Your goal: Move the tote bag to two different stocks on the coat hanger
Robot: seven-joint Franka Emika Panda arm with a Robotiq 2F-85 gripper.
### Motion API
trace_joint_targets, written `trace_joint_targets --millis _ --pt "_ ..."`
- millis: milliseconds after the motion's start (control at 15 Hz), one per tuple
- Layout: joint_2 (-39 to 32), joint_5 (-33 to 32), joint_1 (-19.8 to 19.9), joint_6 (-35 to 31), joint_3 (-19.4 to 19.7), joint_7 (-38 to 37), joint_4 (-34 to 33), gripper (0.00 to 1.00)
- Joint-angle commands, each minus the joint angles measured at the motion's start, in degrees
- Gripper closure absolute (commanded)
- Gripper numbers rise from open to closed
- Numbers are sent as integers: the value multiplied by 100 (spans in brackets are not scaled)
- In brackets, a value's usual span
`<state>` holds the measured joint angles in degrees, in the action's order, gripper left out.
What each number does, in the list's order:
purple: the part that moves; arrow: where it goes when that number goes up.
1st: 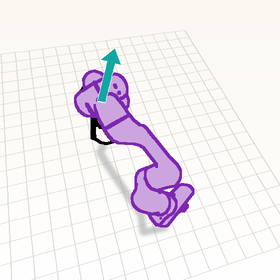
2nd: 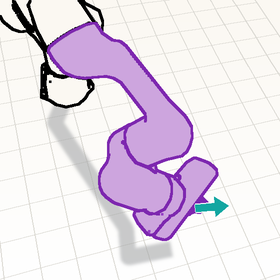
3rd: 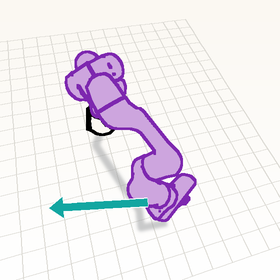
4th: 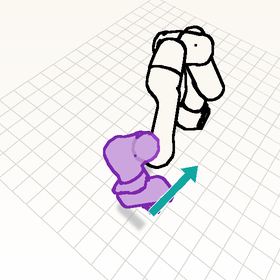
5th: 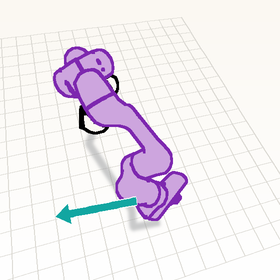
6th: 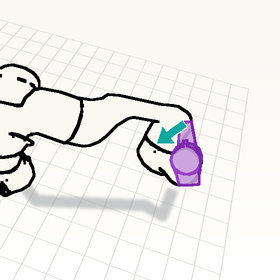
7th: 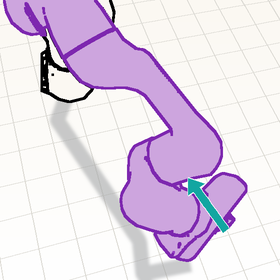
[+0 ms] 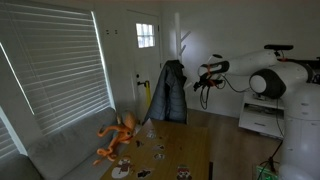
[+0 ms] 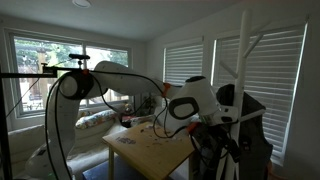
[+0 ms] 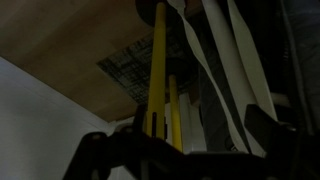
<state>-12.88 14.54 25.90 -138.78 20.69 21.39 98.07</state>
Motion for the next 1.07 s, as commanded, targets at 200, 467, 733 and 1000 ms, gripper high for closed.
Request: trace_joint_targets --millis 200,467,733,1000 --pt "-223 91 44 -6 -315 -532 74 0" --pt "-302 267 30 -281 -495 -590 160 0" --pt "-394 430 59 -485 -663 -595 102 0" --pt "-513 601 84 -674 -778 -553 41 31"
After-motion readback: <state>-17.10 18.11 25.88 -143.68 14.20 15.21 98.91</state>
